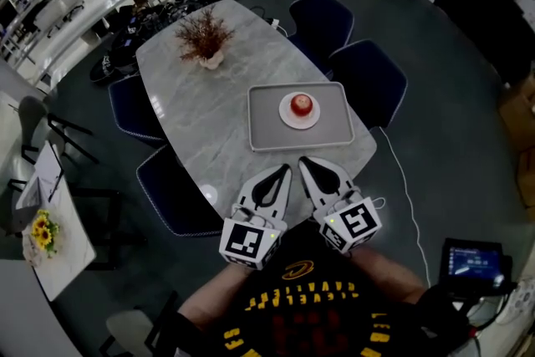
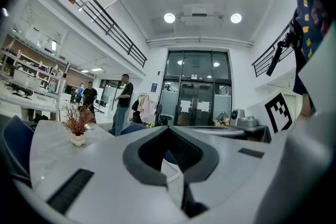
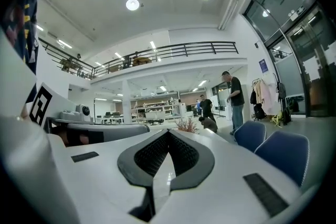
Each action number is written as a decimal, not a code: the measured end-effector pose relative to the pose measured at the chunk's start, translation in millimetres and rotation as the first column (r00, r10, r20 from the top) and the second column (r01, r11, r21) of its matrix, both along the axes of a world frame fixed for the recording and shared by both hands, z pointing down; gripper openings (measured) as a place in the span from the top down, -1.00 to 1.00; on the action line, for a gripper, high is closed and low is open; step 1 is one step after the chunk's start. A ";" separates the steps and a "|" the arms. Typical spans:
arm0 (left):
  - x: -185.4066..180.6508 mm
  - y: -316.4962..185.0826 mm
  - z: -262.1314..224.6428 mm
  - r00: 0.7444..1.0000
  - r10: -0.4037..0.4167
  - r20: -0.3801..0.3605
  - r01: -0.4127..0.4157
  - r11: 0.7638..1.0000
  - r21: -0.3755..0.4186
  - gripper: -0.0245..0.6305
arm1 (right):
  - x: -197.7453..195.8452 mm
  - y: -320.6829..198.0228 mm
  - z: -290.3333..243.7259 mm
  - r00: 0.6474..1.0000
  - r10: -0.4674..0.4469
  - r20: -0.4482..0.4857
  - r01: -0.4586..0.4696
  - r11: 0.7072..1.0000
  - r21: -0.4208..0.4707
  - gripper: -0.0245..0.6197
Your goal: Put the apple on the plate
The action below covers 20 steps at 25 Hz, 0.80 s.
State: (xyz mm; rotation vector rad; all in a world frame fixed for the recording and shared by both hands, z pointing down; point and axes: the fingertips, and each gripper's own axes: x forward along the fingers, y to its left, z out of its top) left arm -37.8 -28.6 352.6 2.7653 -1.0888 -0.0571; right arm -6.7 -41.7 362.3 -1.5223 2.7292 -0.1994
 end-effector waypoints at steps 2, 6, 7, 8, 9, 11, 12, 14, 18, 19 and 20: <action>0.6 1.8 -2.5 1.000 0.001 0.003 -0.001 1.000 0.014 0.93 | 0.1 2.2 -1.6 1.000 0.003 -0.008 -0.002 1.000 0.005 0.90; 2.7 3.2 -4.7 1.000 0.006 0.011 -0.006 0.999 0.031 0.93 | 2.5 3.5 -3.2 1.000 0.013 -0.013 -0.013 1.000 0.013 0.90; 3.5 3.9 -4.6 1.000 0.007 0.014 -0.008 0.999 0.036 0.93 | 3.3 3.9 -3.3 1.000 0.014 -0.014 -0.014 1.000 0.016 0.90; 4.6 4.3 -4.3 1.000 0.009 0.017 -0.010 0.999 0.039 0.93 | 4.4 3.9 -3.2 1.000 0.015 -0.016 -0.015 1.000 0.018 0.90; 6.3 4.2 -3.9 1.000 0.011 0.019 -0.012 0.999 0.041 0.93 | 5.7 3.6 -2.9 1.000 0.015 -0.020 -0.015 1.000 0.021 0.90; 9.9 2.9 -3.5 1.000 0.014 0.022 -0.015 0.999 0.045 0.93 | 8.0 2.4 -2.5 0.999 0.014 -0.029 -0.013 1.000 0.026 0.90; 11.6 2.4 -3.5 1.000 0.016 0.022 -0.017 0.999 0.050 0.93 | 8.7 2.2 -2.3 0.999 0.013 -0.033 -0.012 1.000 0.028 0.90; 13.3 3.2 -3.5 1.000 0.019 0.023 -0.020 0.998 0.060 0.93 | 9.1 3.9 -1.9 0.999 0.011 -0.038 -0.010 0.999 0.032 0.90; 8.3 13.2 -5.2 0.999 0.028 0.020 -0.028 0.999 0.046 0.93 | 6.1 12.8 -5.6 0.999 0.017 -0.036 -0.016 0.999 0.044 0.90; 9.0 13.2 -5.2 0.999 0.027 0.017 -0.028 0.999 0.045 0.93 | 7.3 13.0 -5.3 0.999 0.019 -0.034 -0.018 0.999 0.046 0.90; 10.9 11.9 -4.7 1.000 0.026 0.015 -0.027 0.999 0.045 0.93 | 9.8 12.2 -4.0 0.999 0.020 -0.032 -0.019 0.999 0.045 0.90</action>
